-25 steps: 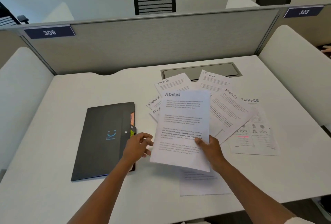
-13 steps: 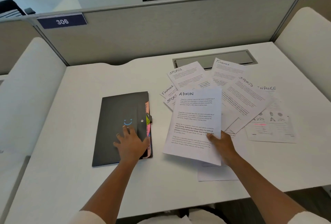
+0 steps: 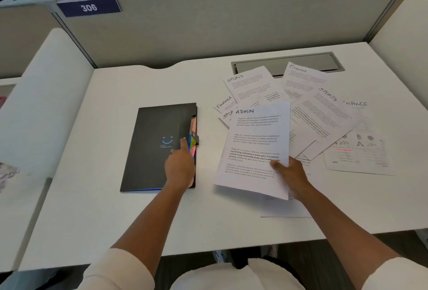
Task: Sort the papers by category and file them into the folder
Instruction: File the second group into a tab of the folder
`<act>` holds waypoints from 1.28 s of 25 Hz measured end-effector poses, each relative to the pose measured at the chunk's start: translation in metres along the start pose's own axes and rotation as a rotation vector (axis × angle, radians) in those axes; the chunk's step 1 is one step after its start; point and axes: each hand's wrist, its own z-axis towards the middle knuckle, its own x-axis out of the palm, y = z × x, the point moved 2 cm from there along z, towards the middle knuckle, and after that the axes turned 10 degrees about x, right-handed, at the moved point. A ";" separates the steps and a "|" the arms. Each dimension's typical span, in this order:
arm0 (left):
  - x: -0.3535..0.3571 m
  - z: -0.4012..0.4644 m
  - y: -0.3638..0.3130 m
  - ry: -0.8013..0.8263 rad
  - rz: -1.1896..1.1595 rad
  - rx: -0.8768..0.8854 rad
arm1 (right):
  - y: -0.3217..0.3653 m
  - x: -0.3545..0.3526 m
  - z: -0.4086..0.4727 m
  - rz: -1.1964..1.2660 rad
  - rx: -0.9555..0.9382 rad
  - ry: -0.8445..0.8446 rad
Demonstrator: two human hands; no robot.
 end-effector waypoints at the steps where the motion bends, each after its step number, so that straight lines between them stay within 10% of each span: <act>1: -0.004 -0.002 -0.001 -0.011 0.014 0.028 | 0.001 0.000 0.000 -0.006 -0.004 0.003; 32: 0.000 -0.027 -0.007 -0.096 0.128 0.134 | 0.000 0.000 -0.011 0.002 -0.016 0.021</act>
